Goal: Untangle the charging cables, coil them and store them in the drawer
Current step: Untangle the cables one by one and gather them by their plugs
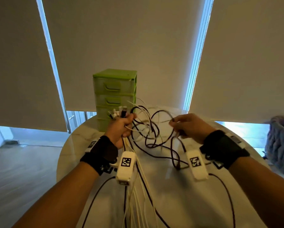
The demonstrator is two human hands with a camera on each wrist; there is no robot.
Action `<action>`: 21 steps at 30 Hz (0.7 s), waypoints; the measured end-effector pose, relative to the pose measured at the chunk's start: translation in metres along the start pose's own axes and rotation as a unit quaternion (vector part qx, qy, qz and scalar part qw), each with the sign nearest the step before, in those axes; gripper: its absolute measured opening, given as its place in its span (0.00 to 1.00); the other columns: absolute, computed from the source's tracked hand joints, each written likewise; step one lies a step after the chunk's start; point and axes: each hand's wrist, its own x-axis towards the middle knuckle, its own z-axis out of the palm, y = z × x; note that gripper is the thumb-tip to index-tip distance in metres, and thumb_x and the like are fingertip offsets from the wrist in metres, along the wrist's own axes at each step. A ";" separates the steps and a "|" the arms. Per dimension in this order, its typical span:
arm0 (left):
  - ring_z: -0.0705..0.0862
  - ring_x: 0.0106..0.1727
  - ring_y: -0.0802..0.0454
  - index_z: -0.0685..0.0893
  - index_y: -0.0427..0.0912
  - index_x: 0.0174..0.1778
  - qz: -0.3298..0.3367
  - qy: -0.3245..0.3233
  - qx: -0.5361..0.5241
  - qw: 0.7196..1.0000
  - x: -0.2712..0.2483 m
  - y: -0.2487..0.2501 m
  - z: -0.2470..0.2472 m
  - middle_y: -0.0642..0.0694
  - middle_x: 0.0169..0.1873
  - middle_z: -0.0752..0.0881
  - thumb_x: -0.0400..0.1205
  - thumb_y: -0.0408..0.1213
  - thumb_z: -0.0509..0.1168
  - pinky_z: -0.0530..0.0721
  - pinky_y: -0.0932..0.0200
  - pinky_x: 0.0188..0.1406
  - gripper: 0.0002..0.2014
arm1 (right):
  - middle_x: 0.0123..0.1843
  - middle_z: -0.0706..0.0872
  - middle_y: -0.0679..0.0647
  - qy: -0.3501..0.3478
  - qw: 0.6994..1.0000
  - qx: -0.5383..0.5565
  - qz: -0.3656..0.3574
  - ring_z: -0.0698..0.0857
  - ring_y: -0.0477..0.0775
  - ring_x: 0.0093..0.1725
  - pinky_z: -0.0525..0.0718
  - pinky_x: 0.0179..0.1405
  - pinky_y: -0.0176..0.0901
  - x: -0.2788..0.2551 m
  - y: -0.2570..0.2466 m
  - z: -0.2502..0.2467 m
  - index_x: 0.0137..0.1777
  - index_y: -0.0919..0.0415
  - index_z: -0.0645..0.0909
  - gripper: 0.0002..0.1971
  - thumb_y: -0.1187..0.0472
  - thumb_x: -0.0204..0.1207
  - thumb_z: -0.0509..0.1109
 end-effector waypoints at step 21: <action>0.83 0.33 0.49 0.83 0.46 0.39 0.092 0.245 0.100 0.960 0.007 0.013 -0.018 0.49 0.30 0.84 0.77 0.29 0.73 0.81 0.59 0.32 0.07 | 0.39 0.85 0.62 0.202 0.953 -0.224 -0.008 0.85 0.60 0.35 0.83 0.33 0.48 0.035 0.047 -0.083 0.57 0.55 0.72 0.08 0.59 0.82 0.67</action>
